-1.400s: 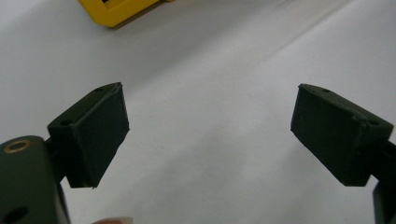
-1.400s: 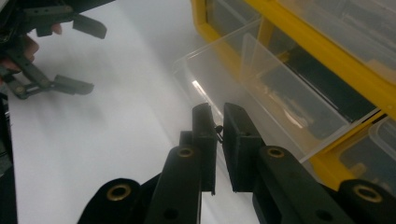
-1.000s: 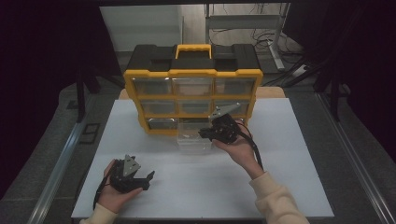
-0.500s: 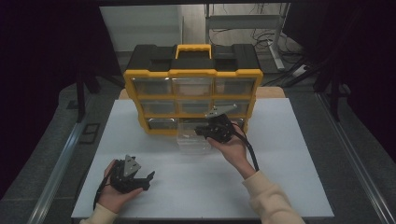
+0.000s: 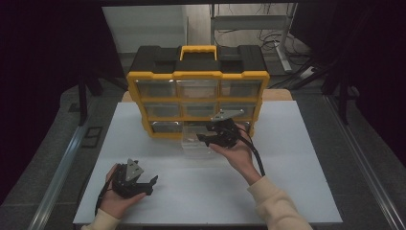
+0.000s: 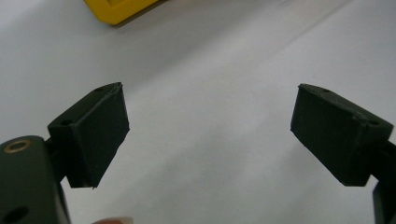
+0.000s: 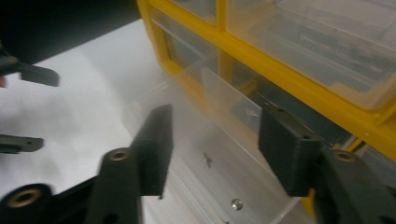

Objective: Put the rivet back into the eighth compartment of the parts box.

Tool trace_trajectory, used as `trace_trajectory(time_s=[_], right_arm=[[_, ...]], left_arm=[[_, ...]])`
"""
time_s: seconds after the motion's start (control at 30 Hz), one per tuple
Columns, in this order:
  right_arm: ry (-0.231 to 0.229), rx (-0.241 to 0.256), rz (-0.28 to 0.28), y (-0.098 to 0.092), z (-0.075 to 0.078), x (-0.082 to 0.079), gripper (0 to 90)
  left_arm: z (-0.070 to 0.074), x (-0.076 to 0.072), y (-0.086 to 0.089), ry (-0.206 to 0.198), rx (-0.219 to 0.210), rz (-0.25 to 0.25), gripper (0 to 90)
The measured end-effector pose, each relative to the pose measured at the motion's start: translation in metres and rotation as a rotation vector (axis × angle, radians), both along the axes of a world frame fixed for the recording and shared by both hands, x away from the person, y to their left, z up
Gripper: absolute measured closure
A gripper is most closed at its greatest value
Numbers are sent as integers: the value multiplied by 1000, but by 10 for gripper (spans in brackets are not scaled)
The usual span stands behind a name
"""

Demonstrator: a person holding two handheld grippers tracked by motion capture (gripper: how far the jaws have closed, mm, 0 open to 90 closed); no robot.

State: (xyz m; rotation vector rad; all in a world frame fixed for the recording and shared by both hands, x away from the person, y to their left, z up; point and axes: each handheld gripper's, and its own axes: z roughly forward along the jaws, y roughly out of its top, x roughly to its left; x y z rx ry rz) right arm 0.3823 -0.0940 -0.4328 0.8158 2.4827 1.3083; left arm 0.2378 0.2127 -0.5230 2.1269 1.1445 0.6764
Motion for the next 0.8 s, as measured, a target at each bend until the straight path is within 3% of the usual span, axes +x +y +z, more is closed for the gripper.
trace_trajectory(time_s=[0.23,0.57,0.8], right_arm=[[1,-17,20,-6,8,-13,334],[-3,-63,57,-26,11,-33,298],[-16,-47,45,-39,14,-44,290]], left_arm=[[0,0,0,-3,-2,2,119],[-1,1,1,-5,-5,7,119],[-1,0,2,-17,-18,14,119]])
